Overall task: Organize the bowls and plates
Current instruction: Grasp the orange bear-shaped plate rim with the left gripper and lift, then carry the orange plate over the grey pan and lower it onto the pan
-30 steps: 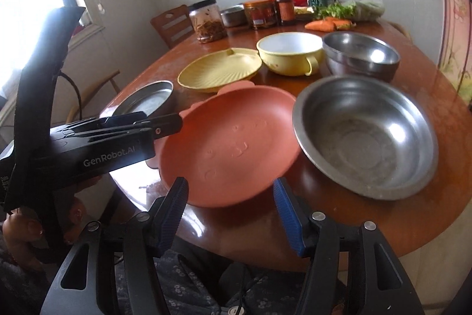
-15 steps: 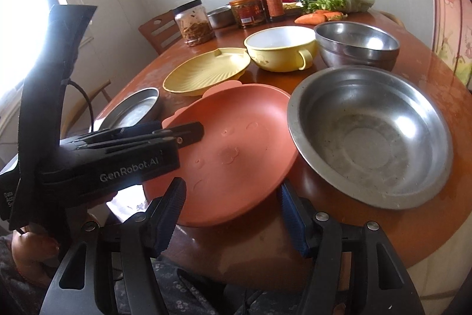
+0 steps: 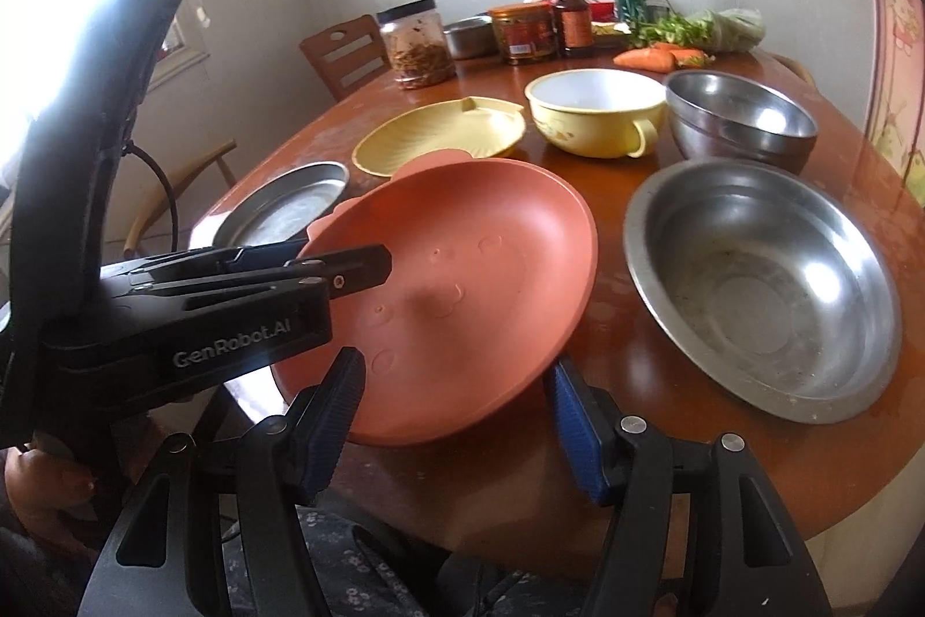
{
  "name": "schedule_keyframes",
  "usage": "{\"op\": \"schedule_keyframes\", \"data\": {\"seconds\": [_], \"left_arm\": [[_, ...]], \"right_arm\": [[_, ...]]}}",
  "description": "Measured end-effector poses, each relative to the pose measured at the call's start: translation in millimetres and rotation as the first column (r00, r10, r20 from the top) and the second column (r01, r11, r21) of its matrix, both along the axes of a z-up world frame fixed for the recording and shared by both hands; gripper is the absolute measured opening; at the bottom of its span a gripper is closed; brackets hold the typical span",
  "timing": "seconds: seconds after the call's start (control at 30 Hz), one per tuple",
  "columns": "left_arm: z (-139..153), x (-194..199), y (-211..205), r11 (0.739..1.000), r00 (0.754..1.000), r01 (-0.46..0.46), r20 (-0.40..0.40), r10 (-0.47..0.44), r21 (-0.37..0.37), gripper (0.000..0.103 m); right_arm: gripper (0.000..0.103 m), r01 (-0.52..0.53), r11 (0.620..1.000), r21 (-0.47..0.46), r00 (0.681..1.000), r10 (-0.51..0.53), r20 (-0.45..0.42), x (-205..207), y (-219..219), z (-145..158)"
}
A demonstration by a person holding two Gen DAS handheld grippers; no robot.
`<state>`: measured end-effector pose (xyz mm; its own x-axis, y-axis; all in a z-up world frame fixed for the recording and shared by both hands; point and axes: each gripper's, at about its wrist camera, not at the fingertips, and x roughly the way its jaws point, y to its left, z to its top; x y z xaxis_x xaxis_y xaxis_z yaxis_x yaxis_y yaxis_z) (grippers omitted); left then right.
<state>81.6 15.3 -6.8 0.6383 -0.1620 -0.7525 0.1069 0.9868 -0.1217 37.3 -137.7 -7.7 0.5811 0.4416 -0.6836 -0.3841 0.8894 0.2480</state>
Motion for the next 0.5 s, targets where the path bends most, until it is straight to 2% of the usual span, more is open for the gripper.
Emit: {"op": "schedule_keyframes", "data": {"seconds": [0.27,0.5], "left_arm": [[13.0,-13.9,30.6,0.998,0.997,-0.070,0.035,0.070,-0.006,0.044],[23.0,-18.4,73.2,0.986,0.985,-0.163,0.055,0.164,-0.019,0.044]], "right_arm": [[0.067,-0.066,0.998,-0.014,0.997,0.067,0.037,-0.6,27.1,12.6],[0.067,-0.155,0.987,-0.030,0.984,0.157,0.080,12.1,67.8,29.8]]}}
